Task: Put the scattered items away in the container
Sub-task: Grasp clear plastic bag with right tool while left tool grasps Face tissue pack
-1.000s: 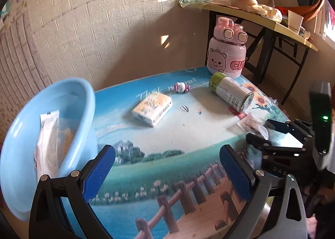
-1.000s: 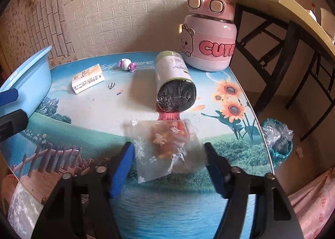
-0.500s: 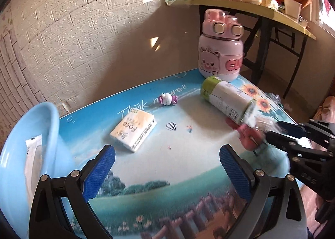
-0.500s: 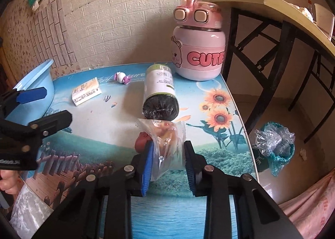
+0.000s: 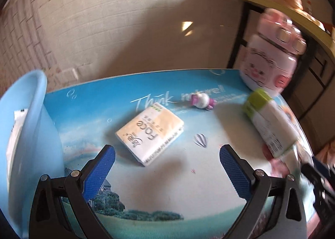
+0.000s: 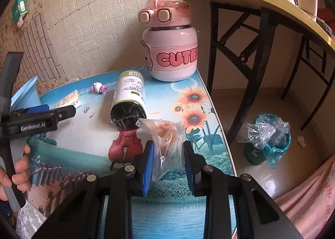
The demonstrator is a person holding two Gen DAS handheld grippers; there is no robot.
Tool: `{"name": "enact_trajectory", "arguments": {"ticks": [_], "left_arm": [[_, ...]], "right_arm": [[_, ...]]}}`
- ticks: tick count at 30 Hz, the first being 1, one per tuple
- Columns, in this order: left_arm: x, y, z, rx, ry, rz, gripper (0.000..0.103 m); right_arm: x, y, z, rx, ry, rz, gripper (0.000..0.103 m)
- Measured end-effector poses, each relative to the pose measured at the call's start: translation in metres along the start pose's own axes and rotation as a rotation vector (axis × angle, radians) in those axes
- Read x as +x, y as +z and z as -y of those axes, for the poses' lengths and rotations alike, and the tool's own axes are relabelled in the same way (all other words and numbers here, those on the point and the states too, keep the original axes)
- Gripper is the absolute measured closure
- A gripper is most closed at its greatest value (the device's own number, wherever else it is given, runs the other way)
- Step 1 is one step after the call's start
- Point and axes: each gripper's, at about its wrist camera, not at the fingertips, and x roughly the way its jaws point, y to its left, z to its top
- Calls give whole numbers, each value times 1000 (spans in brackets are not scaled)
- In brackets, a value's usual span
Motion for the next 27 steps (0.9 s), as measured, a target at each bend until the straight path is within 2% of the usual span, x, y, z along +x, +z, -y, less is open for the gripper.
{"name": "enact_trajectory", "arguments": {"ticks": [3, 12, 14, 16, 17, 18, 27], "left_arm": [[11, 3, -6, -45, 6, -21, 2], [35, 19, -7, 40, 55, -53, 2], [38, 21, -7, 40, 39, -59, 3], [39, 21, -8, 41, 28, -59, 9], [37, 21, -8, 42, 10, -48, 24], [36, 21, -8, 45, -5, -40, 29], [12, -3, 3, 113, -63, -37, 29]], "right_arm": [[1, 0, 2, 6, 4, -1, 74], [6, 3, 10, 23, 15, -6, 74], [5, 3, 9, 21, 18, -6, 74], [5, 3, 9, 22, 20, -6, 74], [5, 3, 9, 23, 20, -6, 74], [5, 3, 9, 23, 20, -6, 74], [-1, 3, 8, 22, 12, -1, 74]]}}
